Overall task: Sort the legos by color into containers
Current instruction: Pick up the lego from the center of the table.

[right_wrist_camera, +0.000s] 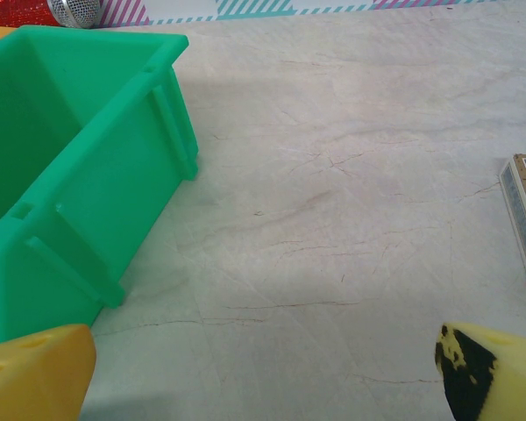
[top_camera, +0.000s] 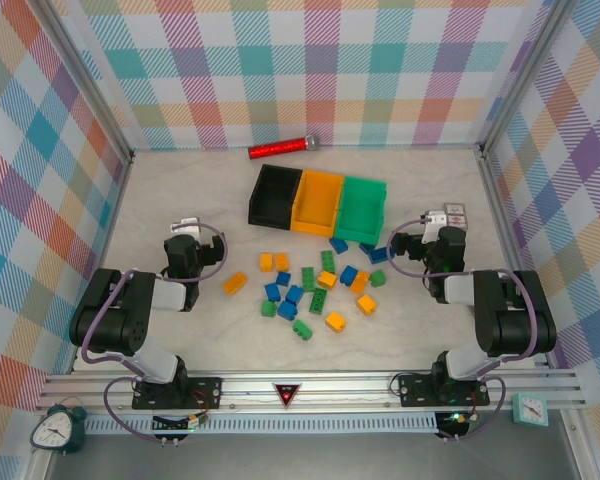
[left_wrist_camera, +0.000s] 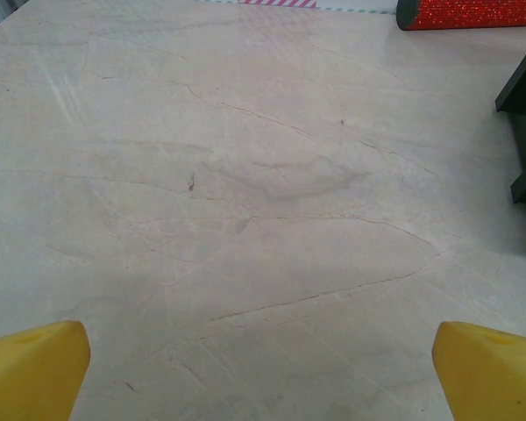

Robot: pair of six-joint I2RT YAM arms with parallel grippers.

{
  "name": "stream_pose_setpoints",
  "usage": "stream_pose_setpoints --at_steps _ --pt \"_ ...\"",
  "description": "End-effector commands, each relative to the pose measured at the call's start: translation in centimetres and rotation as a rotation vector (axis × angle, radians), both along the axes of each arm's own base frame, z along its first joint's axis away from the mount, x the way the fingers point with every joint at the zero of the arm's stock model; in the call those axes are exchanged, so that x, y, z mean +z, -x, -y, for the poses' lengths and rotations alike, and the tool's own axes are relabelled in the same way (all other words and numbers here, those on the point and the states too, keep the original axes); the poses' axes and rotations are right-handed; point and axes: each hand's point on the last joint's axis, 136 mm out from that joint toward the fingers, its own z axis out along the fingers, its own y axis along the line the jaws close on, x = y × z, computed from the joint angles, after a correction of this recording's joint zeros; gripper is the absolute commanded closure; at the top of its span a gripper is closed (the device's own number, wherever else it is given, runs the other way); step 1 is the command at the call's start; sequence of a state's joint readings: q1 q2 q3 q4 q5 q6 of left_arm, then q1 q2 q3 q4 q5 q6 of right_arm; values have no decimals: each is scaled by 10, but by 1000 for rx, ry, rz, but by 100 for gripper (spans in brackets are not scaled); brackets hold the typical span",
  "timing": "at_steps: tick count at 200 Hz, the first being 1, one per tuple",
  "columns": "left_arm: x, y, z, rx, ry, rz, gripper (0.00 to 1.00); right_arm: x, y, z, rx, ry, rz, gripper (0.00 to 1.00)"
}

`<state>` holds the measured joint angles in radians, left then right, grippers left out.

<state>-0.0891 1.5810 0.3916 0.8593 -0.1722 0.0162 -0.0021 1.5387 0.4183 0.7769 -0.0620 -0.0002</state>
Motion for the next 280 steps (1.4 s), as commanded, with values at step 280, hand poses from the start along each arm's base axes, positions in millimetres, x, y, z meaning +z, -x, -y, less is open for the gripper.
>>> stream_pose_setpoints --at_steps 280 --pt "79 21 2 74 210 -71 0 82 32 -12 -104 -355 -153 1"
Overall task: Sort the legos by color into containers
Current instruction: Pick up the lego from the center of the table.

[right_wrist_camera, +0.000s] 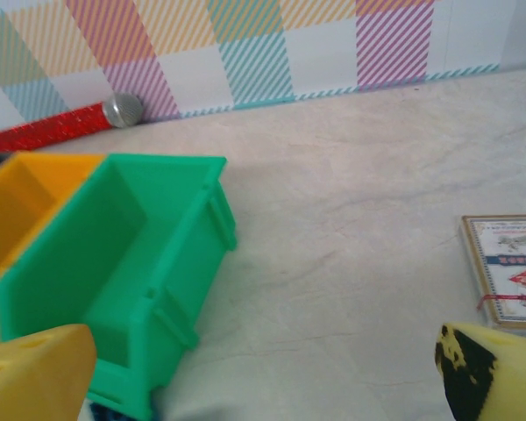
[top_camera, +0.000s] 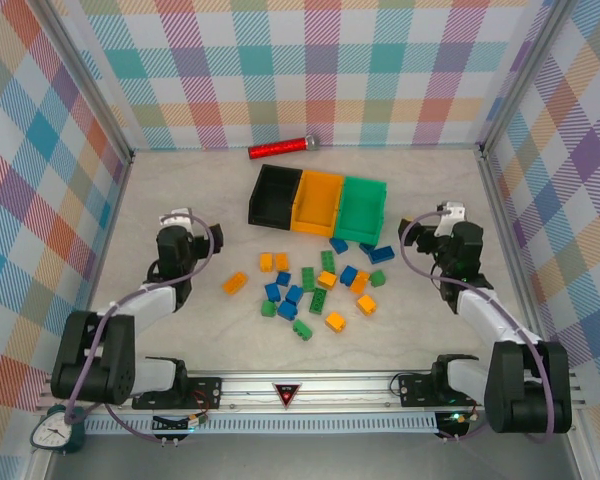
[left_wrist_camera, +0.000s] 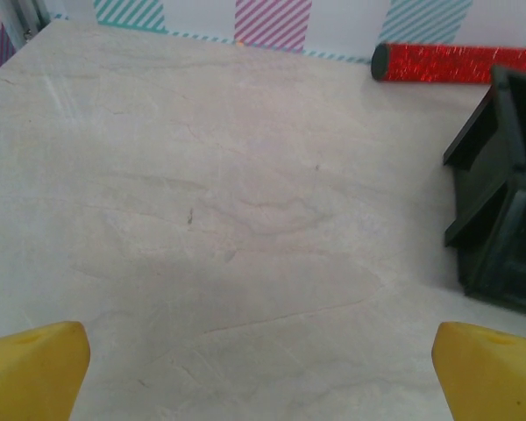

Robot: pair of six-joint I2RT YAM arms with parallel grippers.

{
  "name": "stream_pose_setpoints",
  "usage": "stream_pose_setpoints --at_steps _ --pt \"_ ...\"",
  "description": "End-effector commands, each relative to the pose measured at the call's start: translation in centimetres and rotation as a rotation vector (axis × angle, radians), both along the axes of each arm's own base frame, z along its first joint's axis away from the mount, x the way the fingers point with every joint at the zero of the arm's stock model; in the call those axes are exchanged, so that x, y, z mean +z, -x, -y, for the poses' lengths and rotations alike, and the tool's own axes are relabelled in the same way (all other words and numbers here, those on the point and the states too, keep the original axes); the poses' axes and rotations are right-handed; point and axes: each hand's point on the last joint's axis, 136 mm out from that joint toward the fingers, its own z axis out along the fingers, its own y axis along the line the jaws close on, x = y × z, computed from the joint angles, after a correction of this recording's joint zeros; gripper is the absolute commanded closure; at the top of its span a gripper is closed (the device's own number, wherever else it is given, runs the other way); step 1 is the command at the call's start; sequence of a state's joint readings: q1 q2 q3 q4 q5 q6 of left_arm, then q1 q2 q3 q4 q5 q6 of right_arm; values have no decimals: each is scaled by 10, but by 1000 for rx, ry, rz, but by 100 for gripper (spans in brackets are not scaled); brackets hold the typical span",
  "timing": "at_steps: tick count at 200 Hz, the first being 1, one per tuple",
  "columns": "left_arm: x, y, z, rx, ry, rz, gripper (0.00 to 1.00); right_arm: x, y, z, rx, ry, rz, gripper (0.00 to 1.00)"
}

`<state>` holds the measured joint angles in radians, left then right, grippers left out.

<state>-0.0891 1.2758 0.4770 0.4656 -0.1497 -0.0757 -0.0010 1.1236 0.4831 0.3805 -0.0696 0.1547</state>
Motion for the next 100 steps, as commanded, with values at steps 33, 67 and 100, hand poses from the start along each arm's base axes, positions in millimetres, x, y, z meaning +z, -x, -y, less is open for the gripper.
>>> stream_pose_setpoints --at_steps 33,67,100 --pt "25 21 -6 187 262 -232 0 -9 3 -46 136 -360 -317 1" --pt "21 20 52 -77 435 -384 0 -18 6 -54 119 -384 -358 1" --pt "7 29 93 -235 593 -557 0 -31 14 -65 88 -254 -340 1"
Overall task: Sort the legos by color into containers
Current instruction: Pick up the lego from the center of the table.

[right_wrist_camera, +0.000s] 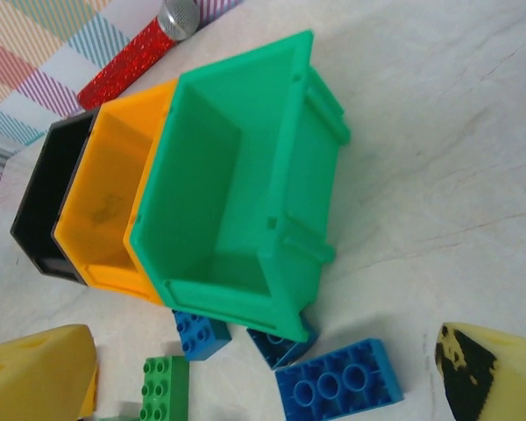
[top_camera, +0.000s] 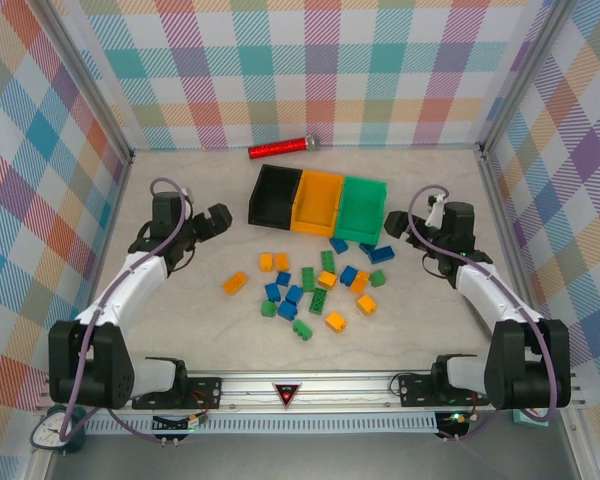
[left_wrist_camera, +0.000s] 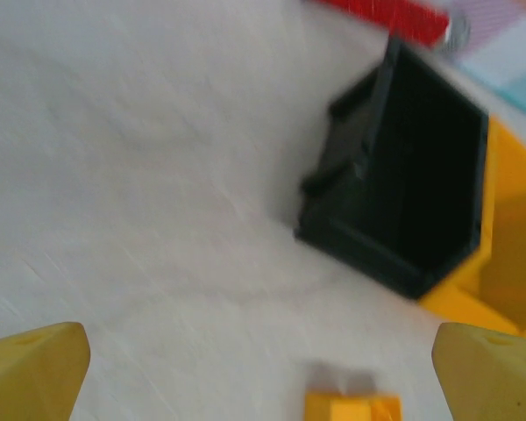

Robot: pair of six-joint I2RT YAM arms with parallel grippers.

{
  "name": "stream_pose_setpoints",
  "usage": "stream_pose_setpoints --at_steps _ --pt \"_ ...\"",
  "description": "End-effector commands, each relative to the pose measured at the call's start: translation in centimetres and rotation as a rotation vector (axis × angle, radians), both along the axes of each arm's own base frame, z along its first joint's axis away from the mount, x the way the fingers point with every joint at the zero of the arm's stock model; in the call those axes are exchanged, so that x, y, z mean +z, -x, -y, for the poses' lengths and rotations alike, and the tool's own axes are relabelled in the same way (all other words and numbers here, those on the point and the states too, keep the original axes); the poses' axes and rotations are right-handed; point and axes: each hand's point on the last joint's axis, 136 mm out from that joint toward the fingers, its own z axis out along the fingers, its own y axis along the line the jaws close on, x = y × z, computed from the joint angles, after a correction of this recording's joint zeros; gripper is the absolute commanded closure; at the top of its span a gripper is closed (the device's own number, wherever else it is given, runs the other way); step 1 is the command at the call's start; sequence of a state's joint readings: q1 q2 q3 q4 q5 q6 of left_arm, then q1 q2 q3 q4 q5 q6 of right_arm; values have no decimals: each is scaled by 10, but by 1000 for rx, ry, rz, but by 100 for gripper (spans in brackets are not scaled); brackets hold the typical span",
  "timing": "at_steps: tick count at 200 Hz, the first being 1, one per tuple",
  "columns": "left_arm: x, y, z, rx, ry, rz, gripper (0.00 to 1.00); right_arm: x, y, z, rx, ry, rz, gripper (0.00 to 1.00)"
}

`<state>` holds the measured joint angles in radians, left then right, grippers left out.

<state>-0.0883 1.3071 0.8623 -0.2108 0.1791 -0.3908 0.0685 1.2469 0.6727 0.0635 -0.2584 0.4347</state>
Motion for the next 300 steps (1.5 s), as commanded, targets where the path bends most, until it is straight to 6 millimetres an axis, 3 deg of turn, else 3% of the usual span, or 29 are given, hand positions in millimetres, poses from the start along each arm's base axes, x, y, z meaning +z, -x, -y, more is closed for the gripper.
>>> stream_pose_setpoints --at_steps 1,25,59,80,100,154,189,241,257,300 --pt "-14 21 38 -141 198 -182 0 -10 11 -10 -10 69 -5 1" --pt "-22 24 54 -197 243 -238 0 -27 17 -20 -8 144 -13 1" --pt "-29 25 63 -204 183 -266 0 -25 19 -30 -4 214 26 0" --pt "-34 22 63 -178 108 -300 0 -29 19 -30 -14 225 24 0" --pt "-44 24 60 -136 3 -380 7 -31 18 -33 -8 222 14 0" --pt "-62 40 89 -203 -259 -460 10 -35 18 -37 1 236 -2 0" --pt "-75 36 98 -221 -291 -494 24 -36 18 -41 12 238 -4 0" --pt "-96 33 118 -260 -281 -533 35 -36 17 -42 16 251 -8 0" --pt "-106 34 118 -261 -295 -565 45 -37 16 -42 14 254 -9 0" --pt "-117 34 118 -261 -309 -589 47 -38 16 -43 16 263 -13 0"
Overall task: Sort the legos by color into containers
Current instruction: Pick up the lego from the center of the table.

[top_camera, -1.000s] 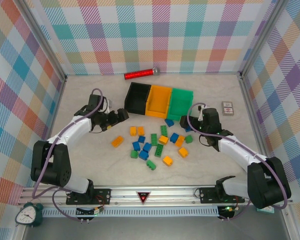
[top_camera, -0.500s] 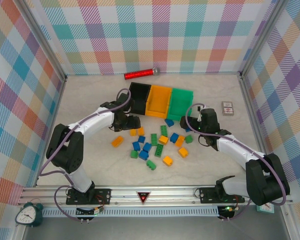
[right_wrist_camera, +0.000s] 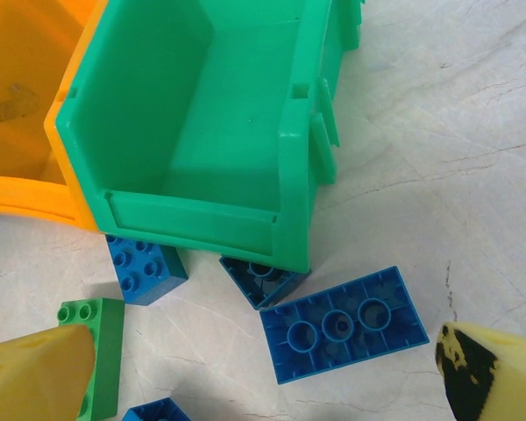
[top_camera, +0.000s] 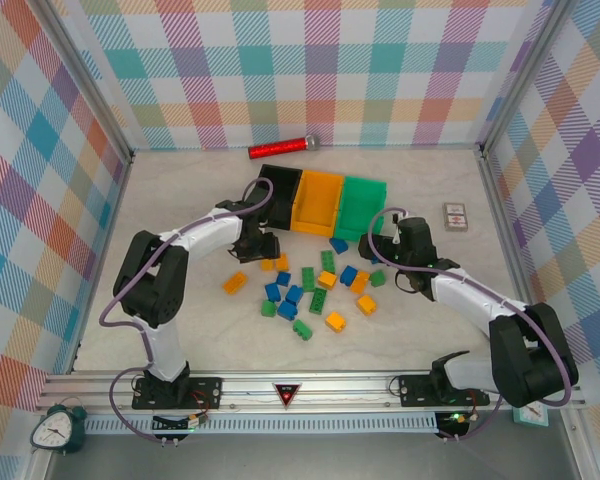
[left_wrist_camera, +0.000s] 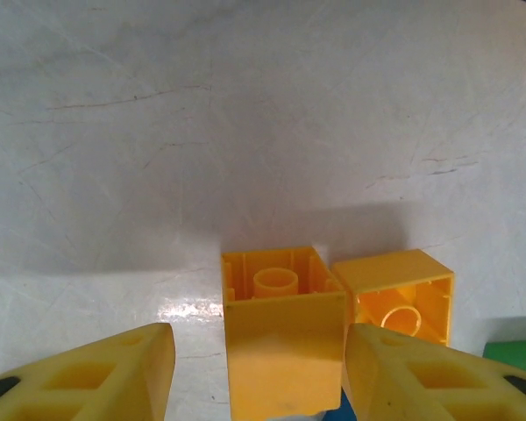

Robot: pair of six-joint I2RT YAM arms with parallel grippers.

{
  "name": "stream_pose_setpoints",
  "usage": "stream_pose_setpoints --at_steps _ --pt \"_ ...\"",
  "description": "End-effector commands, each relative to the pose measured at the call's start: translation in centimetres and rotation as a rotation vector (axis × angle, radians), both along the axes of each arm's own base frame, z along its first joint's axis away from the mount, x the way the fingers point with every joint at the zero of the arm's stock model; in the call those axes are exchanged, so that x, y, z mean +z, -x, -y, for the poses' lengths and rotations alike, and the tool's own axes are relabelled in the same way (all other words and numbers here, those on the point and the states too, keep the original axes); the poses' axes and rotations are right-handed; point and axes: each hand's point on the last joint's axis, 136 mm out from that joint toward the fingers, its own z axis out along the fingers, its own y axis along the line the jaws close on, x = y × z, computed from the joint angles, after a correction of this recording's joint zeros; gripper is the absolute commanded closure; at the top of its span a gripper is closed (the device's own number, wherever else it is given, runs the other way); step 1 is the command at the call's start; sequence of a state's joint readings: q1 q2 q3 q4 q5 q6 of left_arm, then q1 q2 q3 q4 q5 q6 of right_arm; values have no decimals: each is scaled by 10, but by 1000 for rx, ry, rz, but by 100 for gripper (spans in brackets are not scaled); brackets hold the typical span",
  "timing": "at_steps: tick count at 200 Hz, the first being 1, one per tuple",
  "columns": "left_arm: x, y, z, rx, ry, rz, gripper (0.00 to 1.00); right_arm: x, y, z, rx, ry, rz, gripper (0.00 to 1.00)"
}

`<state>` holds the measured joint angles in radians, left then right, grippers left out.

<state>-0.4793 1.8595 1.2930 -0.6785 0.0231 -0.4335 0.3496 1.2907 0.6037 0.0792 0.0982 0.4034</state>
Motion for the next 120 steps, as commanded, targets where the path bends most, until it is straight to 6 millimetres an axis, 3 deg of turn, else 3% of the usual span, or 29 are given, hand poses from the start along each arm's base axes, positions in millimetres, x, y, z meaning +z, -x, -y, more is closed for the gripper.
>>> stream_pose_setpoints --at_steps 1,12,50,66,75,120 --pt "-11 8 -2 -4 -40 -48 47 11 -6 -4 7 12 26 0" --pt "-10 7 -2 -5 -41 -44 51 10 -6 -3 5 14 25 0" --pt "-12 7 0 -13 -44 -47 51 10 -6 -3 5 17 25 0" --pt "-12 7 0 -14 -45 -43 75 11 -6 -3 3 18 26 0" --pt "-9 7 1 -14 -44 -36 83 11 -6 -3 4 19 29 0" --pt "28 -9 -2 -15 -67 56 85 9 -6 -3 2 23 22 0"
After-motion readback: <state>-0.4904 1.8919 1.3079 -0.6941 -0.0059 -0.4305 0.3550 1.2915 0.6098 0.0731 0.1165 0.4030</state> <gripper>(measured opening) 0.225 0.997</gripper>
